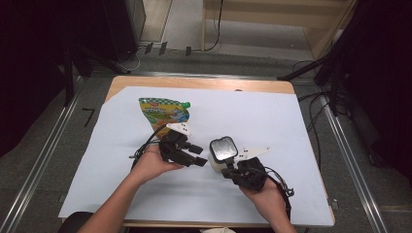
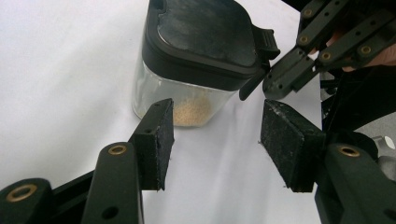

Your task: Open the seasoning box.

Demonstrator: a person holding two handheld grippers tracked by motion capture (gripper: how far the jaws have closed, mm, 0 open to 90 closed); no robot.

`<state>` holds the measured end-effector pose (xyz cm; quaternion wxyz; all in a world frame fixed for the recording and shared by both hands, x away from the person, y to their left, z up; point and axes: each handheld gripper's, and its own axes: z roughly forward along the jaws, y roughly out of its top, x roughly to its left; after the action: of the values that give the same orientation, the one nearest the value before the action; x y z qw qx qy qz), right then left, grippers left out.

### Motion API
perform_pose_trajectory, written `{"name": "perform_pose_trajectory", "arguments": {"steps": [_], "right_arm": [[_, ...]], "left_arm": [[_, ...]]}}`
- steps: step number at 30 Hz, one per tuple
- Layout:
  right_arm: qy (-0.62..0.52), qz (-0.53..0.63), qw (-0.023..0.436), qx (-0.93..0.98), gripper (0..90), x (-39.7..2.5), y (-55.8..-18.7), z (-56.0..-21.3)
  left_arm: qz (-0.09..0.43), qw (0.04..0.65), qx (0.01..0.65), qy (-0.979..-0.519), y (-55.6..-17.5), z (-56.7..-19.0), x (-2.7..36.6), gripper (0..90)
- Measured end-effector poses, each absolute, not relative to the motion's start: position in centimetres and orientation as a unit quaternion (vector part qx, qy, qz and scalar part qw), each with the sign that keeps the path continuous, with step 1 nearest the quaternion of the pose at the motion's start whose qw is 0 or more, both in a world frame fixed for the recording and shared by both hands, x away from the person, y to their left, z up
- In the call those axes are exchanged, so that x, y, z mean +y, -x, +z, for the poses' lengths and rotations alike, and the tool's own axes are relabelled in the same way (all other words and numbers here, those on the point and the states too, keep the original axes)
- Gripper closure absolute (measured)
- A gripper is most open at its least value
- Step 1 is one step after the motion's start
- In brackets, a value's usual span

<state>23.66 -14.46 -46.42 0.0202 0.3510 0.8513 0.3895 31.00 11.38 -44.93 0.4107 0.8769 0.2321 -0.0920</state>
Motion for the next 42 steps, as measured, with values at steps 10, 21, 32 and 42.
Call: {"name": "perform_pose_trajectory", "arguments": {"steps": [10, 21, 32, 42], "right_arm": [[-0.350, 0.385, 0.030, 0.854, 90.0, -14.8, -23.7, -46.4], [-0.358, 0.382, 0.033, 0.851, 90.0, -15.6, -24.1, -46.3], [-0.385, 0.374, 0.041, 0.843, 90.0, -17.7, -24.9, -46.3], [-0.411, 0.369, 0.052, 0.832, 90.0, -19.8, -25.5, -46.3]], "left_arm": [[-0.088, 0.409, 0.228, -0.879, -31.0, -45.0, 11.4, 45.6], [-0.088, 0.413, 0.228, -0.877, -30.9, -45.0, 11.4, 45.4], [-0.087, 0.413, 0.226, -0.878, -30.9, -45.0, 11.3, 45.2], [-0.088, 0.410, 0.226, -0.880, -30.9, -45.1, 11.2, 45.1]]}}
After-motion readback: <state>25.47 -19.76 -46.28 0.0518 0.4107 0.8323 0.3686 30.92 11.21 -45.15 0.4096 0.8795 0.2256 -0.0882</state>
